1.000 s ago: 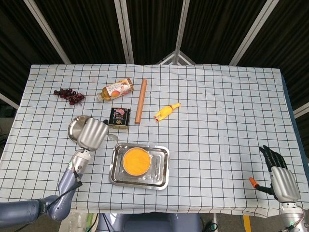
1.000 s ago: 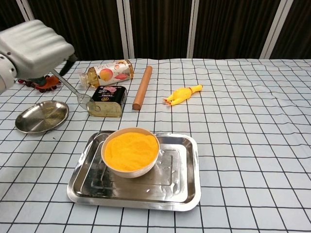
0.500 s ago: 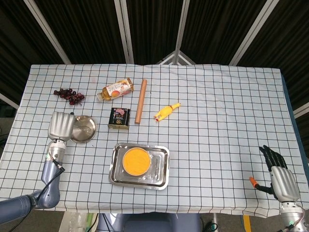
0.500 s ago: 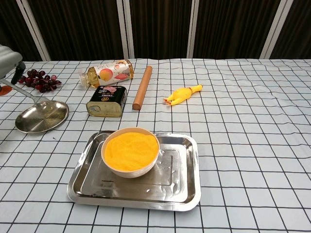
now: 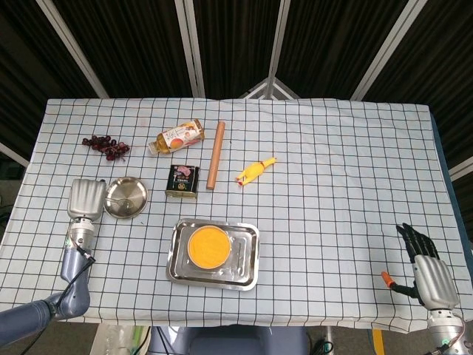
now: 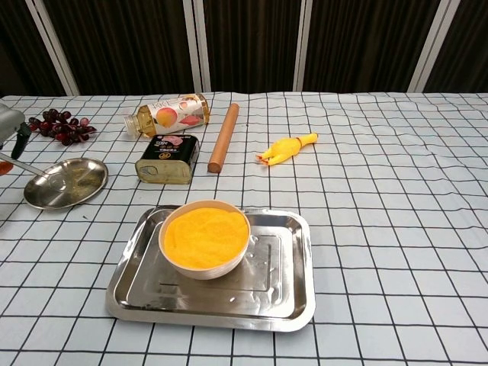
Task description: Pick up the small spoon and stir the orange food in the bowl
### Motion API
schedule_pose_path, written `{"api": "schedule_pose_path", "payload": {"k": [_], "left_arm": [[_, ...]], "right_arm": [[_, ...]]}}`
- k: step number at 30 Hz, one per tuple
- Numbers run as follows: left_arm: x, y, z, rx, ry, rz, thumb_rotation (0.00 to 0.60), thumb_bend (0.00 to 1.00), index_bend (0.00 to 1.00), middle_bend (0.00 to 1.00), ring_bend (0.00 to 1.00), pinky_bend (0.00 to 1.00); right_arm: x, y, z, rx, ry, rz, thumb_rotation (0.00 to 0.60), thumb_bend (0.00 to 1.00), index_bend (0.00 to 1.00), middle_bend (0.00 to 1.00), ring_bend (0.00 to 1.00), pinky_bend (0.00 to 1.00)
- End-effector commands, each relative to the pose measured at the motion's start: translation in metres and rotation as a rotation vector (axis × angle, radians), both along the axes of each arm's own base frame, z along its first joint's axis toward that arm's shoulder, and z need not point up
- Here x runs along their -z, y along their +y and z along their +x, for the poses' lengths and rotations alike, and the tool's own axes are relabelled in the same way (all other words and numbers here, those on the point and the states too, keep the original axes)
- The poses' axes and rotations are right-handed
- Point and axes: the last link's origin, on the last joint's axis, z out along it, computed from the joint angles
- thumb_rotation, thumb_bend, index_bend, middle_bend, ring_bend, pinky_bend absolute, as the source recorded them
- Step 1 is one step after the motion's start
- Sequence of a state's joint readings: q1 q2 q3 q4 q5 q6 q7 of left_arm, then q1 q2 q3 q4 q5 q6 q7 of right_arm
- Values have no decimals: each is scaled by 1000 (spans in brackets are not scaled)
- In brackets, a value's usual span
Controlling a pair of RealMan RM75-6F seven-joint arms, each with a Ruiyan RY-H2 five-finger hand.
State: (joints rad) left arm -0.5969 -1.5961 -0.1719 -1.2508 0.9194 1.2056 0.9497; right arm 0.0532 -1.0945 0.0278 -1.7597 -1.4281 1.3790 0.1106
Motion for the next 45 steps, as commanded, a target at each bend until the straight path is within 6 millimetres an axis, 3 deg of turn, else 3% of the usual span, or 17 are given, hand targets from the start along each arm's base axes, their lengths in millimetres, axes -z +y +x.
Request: {"api": "schedule_pose_path", "payload": {"k": [1,5,16,28,31,32,35,37,40,43,45], "left_arm": [[6,1,-1,-7,-15,-5,600,617,655,1000,1000,1000],[9,1,-5,-14,-3,-10,600,595,636,1000,1000,1000],[4,2,-6,-18,-40,5,600,391,489,1000,1000,1000],[-5,0,3,14,-80,16,600,351,427,997,999,1000],[-15,-10,8,46,-142,23,600,335,333,890,927,979],[-20,-17,8,57,-169,20,600,335,301,838,888,955],[-40,-40,7,83,-241,21,600,318,158,563,671,742],[-52,-56,4,94,-275,20,600,294,52,355,478,548],[-69,-87,-6,101,-298,1,600,214,0,100,199,292],[-85,-123,-20,93,-283,-31,600,129,0,0,31,91],[-93,-141,-25,94,-312,-28,600,100,0,0,1,41]], "right_arm": [[0,0,0,1,0,0,600,317,0,0,0,0],[0,0,0,1,2,0,600,317,0,0,0,0],[0,0,1,-2,0,-1,600,317,0,0,0,0],[-1,1,0,5,-5,-4,600,317,0,0,0,0],[-2,0,-1,4,-1,-4,600,316,0,0,0,0],[-2,0,-1,2,7,-4,600,317,0,0,0,0],[-2,0,-2,-2,25,-1,600,317,0,0,0,0],[-2,1,-2,-2,32,1,600,317,0,0,0,0],[-2,1,-2,0,35,2,600,317,0,0,0,0],[-2,1,-2,-4,44,2,600,317,0,0,0,0],[-1,0,-2,-7,51,0,600,317,0,0,0,0]]}}
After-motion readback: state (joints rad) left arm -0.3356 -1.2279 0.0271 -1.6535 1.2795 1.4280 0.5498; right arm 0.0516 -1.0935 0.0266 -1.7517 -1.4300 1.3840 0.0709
